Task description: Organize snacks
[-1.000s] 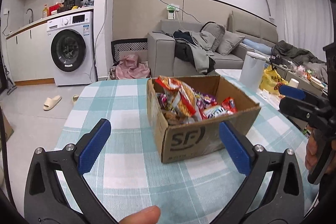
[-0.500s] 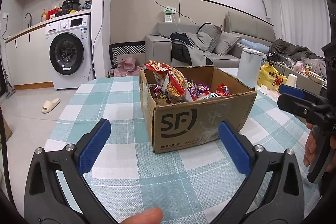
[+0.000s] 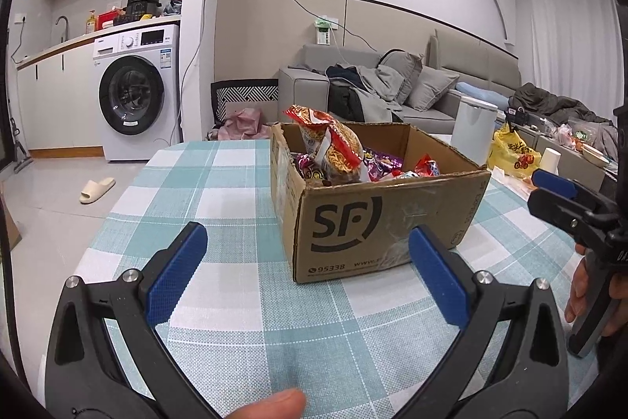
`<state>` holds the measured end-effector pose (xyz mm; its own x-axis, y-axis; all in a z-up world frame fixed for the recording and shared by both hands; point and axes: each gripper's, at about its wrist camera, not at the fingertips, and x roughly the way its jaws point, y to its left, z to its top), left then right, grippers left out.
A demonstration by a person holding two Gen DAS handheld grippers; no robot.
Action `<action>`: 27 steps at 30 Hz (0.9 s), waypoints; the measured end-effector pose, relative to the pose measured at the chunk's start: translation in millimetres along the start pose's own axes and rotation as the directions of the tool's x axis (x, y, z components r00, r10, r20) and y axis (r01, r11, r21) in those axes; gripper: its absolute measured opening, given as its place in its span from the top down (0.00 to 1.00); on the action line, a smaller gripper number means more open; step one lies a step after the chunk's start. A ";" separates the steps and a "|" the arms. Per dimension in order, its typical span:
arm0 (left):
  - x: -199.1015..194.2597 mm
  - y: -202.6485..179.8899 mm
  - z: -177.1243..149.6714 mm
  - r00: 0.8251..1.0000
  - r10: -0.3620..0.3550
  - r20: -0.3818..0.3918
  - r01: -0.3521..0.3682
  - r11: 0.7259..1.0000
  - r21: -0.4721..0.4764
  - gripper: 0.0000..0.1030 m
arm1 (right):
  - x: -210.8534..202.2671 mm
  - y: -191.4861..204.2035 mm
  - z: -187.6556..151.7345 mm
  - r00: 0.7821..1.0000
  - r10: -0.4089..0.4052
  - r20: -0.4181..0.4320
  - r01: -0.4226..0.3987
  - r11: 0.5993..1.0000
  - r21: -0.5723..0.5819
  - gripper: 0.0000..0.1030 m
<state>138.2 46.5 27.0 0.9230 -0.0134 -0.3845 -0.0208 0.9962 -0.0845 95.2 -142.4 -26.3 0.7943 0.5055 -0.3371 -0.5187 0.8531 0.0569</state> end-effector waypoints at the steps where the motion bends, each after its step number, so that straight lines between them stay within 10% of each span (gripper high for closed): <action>1: -0.4 0.3 -0.3 1.000 0.002 0.005 -0.002 1.000 0.000 0.01 | -0.3 0.3 -1.1 1.000 -0.006 0.002 0.006 1.000 -0.005 0.00; 27: -4.7 -4.5 -2.9 1.000 0.017 0.024 -0.018 1.000 0.026 0.01 | -5.1 1.9 -7.1 0.999 -0.038 0.033 0.038 0.999 -0.025 0.00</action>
<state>132.9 41.9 26.5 0.9316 0.0059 -0.3633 -0.0273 0.9982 -0.0539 87.9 -144.3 -31.2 0.8233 0.4771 -0.3075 -0.4955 0.8684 0.0206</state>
